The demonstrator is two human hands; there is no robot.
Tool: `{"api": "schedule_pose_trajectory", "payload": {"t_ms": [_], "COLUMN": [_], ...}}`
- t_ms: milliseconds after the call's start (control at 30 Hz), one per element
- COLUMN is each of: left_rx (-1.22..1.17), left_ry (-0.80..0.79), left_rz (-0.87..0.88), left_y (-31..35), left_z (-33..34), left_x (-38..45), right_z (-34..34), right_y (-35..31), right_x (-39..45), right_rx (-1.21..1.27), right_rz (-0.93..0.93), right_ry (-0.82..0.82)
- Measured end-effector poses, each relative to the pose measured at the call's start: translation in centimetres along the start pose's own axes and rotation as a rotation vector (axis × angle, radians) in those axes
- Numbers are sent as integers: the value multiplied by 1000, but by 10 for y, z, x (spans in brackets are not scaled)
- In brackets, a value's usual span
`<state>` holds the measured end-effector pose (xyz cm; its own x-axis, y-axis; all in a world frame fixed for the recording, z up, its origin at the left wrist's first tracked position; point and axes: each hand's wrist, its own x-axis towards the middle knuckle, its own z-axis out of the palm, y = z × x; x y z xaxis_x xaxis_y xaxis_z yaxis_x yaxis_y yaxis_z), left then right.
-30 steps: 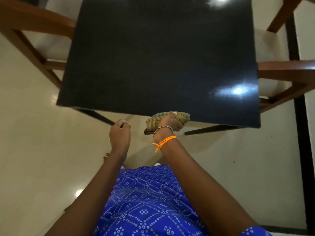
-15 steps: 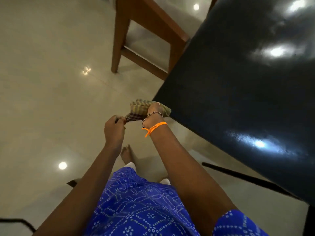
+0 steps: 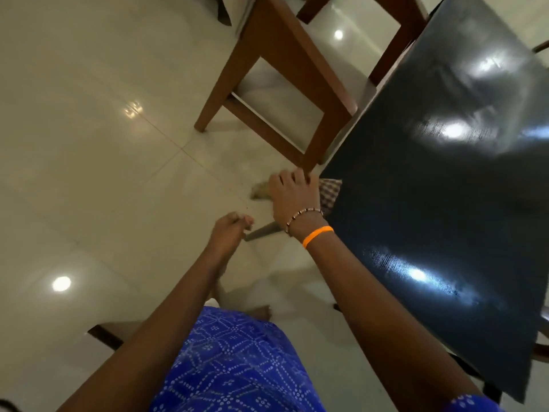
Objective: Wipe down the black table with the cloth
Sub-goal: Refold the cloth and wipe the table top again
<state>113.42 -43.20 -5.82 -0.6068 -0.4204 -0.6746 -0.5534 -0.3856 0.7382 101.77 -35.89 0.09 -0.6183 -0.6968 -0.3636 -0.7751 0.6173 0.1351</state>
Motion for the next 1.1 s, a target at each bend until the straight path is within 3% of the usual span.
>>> {"api": "schedule_pose_trajectory", "payload": {"t_ms": [67, 200, 367, 933, 1100], "left_rx": [107, 192, 207, 271, 275], "left_ry": [-137, -279, -266, -246, -218], "left_rz": [-41, -45, -22, 23, -16], "left_y": [2, 12, 34, 112, 114], "left_z": [10, 22, 25, 93, 108], "left_x": [4, 14, 30, 86, 101], "right_z": [24, 44, 49, 28, 30], "right_y": [13, 31, 77, 239, 255], "right_x": [-7, -8, 4, 151, 170], "right_rx": [-10, 167, 186, 298, 273], "right_rz": [-7, -22, -162, 80, 39], "right_ry": [-153, 11, 55, 196, 245]}}
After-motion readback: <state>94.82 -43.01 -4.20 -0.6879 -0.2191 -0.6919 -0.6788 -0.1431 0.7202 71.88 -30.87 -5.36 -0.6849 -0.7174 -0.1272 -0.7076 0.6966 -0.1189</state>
